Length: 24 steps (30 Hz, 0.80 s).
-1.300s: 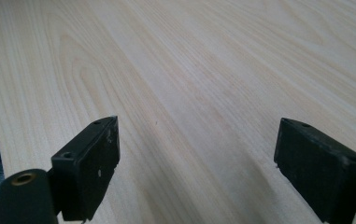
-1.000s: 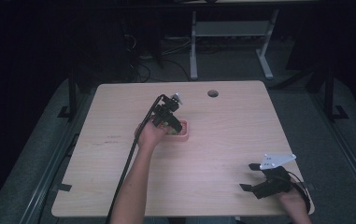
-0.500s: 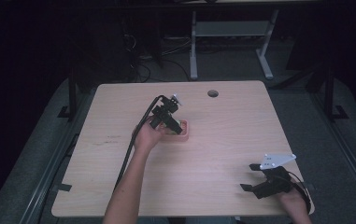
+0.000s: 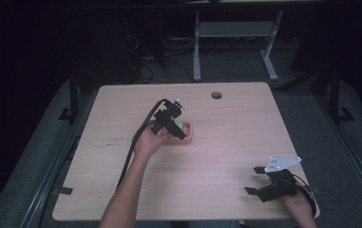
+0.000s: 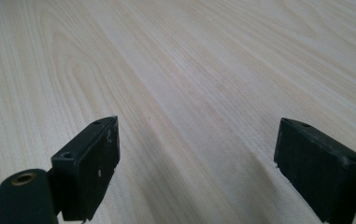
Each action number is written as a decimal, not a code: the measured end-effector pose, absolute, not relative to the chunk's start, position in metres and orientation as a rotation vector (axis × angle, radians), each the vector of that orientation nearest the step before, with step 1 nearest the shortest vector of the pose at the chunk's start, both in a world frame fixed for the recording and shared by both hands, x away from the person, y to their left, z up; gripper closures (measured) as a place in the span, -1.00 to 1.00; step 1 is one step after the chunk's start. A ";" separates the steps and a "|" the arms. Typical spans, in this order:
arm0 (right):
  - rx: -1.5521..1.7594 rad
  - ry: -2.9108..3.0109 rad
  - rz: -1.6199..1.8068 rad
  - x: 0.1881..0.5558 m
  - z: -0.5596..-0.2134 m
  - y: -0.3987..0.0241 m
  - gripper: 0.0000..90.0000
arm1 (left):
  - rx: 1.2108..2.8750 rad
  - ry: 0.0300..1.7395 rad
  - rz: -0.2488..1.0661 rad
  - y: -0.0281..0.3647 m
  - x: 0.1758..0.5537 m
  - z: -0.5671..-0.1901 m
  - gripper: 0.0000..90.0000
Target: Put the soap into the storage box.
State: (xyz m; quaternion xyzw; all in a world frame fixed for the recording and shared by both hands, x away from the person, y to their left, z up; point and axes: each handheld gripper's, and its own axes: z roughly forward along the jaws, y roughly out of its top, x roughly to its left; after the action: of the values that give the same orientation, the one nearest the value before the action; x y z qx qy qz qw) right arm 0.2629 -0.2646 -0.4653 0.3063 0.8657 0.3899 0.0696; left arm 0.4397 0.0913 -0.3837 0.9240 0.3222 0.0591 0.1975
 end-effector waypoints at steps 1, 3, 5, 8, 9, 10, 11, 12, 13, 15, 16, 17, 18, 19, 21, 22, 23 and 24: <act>0.917 2.604 1.171 0.263 -0.465 -0.265 -0.69 | 2.574 0.914 0.160 0.092 0.438 -0.383 -0.50; 0.925 2.604 1.170 0.263 -0.465 -0.265 -0.69 | 2.569 0.905 0.163 0.093 0.436 -0.382 -0.50; 0.920 2.603 1.171 0.263 -0.465 -0.266 -0.69 | 2.563 0.904 0.156 0.094 0.433 -0.382 -0.50; 0.918 2.600 1.173 0.263 -0.465 -0.266 -0.69 | 2.577 0.880 0.168 0.095 0.428 -0.381 -0.50; 0.921 2.599 1.174 0.263 -0.465 -0.266 -0.69 | 2.577 0.872 0.170 0.095 0.426 -0.381 -0.50; 0.927 2.599 1.173 0.263 -0.465 -0.267 -0.69 | 2.573 0.876 0.165 0.096 0.424 -0.380 -0.50; 0.930 2.600 1.173 0.263 -0.465 -0.267 -0.69 | 2.574 0.870 0.172 0.096 0.423 -0.380 -0.50; 0.930 2.600 1.172 0.263 -0.465 -0.267 -0.69 | 2.570 0.869 0.170 0.097 0.421 -0.380 -0.50; 0.931 2.600 1.171 0.263 -0.465 -0.267 -0.69 | 2.567 0.866 0.170 0.098 0.419 -0.379 -0.50; 0.932 2.600 1.171 0.263 -0.465 -0.267 -0.69 | 2.559 0.867 0.168 0.099 0.415 -0.379 -0.50; 0.927 2.599 1.171 0.263 -0.465 -0.267 -0.69 | 2.563 0.861 0.170 0.100 0.414 -0.379 -0.50; 0.929 2.599 1.172 0.263 -0.466 -0.267 -0.69 | 2.564 0.857 0.173 0.101 0.412 -0.378 -0.50; 0.930 2.598 1.173 0.264 -0.466 -0.267 -0.69 | 2.563 0.857 0.174 0.102 0.411 -0.378 -0.50; 0.935 2.599 1.173 0.264 -0.465 -0.267 -0.69 | 2.561 0.854 0.172 0.103 0.409 -0.377 -0.50; 0.936 2.594 1.173 0.263 -0.465 -0.268 -0.69 | 2.558 0.847 0.171 0.104 0.406 -0.375 -0.50; 0.937 2.591 1.174 0.263 -0.465 -0.268 -0.69 | 2.559 0.840 0.176 0.105 0.404 -0.375 -0.50; 0.941 2.591 1.173 0.263 -0.465 -0.268 -0.69 | 2.560 0.837 0.177 0.106 0.401 -0.375 -0.50; 0.945 2.592 1.172 0.263 -0.465 -0.268 -0.69 | 2.561 0.831 0.179 0.107 0.399 -0.375 -0.50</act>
State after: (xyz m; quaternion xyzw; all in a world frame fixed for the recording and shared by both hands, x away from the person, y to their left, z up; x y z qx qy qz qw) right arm 0.2633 -0.2684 -0.4648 0.3143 0.8625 0.3901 0.0721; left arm 0.3995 0.1070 -0.3750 0.9258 0.3004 0.0649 0.2200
